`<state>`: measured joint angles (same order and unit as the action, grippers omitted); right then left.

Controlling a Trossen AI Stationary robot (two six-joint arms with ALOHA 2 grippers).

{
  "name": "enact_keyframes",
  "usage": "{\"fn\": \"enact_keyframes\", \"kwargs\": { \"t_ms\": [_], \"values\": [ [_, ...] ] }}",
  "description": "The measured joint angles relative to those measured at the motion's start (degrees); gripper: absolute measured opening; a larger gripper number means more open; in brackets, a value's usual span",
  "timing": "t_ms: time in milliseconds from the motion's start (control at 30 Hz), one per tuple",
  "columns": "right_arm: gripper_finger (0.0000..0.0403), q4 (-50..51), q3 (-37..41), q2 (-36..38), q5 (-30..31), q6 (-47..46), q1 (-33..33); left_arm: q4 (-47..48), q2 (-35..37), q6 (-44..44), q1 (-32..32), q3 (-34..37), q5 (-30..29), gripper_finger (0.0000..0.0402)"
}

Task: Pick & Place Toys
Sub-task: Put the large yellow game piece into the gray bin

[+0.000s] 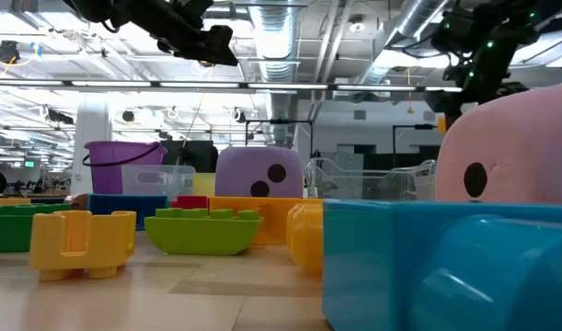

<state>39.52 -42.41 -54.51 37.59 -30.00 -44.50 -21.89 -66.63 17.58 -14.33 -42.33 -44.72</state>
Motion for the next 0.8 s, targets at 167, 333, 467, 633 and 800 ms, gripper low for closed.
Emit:
{"fn": "enact_keyframes", "kwargs": {
  "t_ms": [167, 333, 467, 633, 800],
  "values": [
    [0.0327, 0.7, 0.0, -1.3, -2.8, 2.0, -0.9, 0.0, 0.0, 0.0, 0.0, 0.0, 0.0, 0.0328],
    [0.039, 0.4, 0.0, -1.7, -2.8, 2.6, -1.4, 0.0, 0.0, -0.5, 0.0, 0.0, 0.0, 0.0328],
    [0.038, -1.8, 0.0, -1.0, -3.5, 4.7, 2.0, 0.0, 0.0, -0.5, 0.0, 0.0, 0.0, 0.0328],
    [0.0366, -8.8, 0.0, 0.2, -10.5, 14.2, 12.8, 0.0, 0.0, -6.3, 0.5, 0.0, 1.0, 0.0328],
    [0.0361, -14.0, 0.0, -0.8, -16.6, 22.9, 26.3, 0.5, 0.0, -13.5, 1.7, 0.0, 20.9, 0.0328]
  ]
}}
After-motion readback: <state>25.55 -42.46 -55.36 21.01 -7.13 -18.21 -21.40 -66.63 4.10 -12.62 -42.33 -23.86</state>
